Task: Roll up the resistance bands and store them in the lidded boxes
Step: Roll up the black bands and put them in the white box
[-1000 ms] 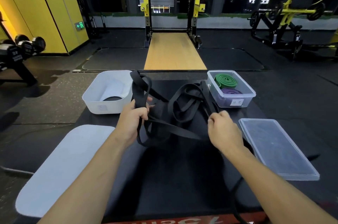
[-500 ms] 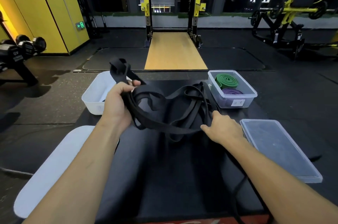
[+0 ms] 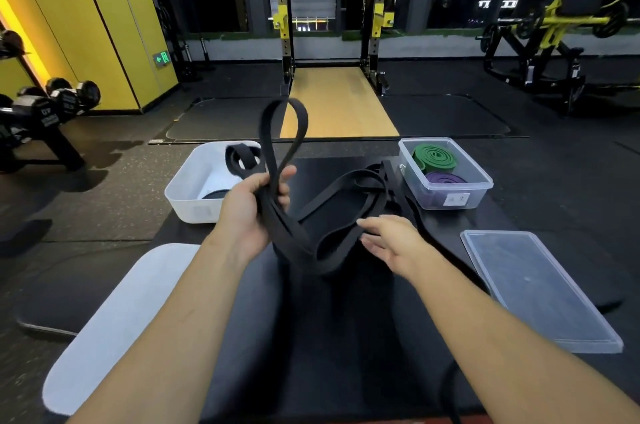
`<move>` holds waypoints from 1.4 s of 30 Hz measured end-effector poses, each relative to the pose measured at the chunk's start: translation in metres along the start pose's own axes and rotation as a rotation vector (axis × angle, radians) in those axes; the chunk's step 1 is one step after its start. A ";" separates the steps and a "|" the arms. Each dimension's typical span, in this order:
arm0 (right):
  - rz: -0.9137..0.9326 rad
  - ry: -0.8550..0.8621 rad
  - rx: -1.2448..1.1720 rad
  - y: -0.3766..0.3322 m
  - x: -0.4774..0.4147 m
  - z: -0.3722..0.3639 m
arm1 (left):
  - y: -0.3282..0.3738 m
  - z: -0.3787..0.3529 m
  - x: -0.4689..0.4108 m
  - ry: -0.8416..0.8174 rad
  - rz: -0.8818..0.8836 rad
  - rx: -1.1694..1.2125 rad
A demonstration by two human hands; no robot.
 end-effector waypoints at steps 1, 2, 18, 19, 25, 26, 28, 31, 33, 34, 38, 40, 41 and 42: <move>0.005 -0.015 -0.053 0.000 0.000 -0.006 | -0.008 0.004 0.001 0.027 0.028 -0.015; 0.009 -0.045 -0.081 -0.002 0.002 -0.014 | -0.015 0.009 0.001 0.055 0.054 -0.026; 0.868 -0.365 1.208 -0.014 0.096 -0.098 | -0.042 0.010 0.013 -0.128 0.170 -0.318; 0.888 -0.378 1.194 -0.012 0.099 -0.094 | -0.041 0.011 0.012 -0.124 0.136 -0.333; 1.012 -0.313 1.087 -0.008 0.106 -0.078 | -0.037 0.000 0.011 -0.164 0.060 -0.351; 1.044 -0.293 1.100 -0.009 0.106 -0.078 | -0.039 -0.003 0.013 -0.178 0.084 -0.363; 1.105 -0.326 1.187 -0.009 0.107 -0.082 | -0.042 -0.004 0.014 -0.235 0.096 -0.451; 1.111 -0.428 1.201 -0.002 0.108 -0.085 | -0.040 0.005 0.010 -0.181 0.042 -0.535; 1.023 -0.383 0.951 -0.004 0.104 -0.078 | -0.036 0.010 0.009 -0.097 -0.007 -0.512; 1.002 -0.316 0.834 -0.006 0.100 -0.072 | -0.033 0.012 0.009 -0.067 -0.043 -0.492; 0.929 0.098 0.823 -0.007 0.073 -0.046 | -0.022 0.014 0.007 -0.031 -0.165 -0.383; 0.750 0.141 0.915 -0.001 0.054 -0.035 | -0.015 0.017 0.005 -0.024 -0.182 -0.330; 0.654 0.091 0.988 0.004 0.044 -0.034 | -0.013 0.017 0.005 -0.032 -0.172 -0.327; 0.584 0.029 1.071 0.009 0.037 -0.034 | -0.013 0.018 0.006 -0.031 -0.163 -0.333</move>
Point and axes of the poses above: each hand's wrist, its own x-axis away from the middle knuckle, its own z-axis out of the back of the hand, y = z × x, the point moved 7 cm from there along -x, towards the middle knuckle, and after that the axes turned 3 degrees about -y, right-handed, at the moved point
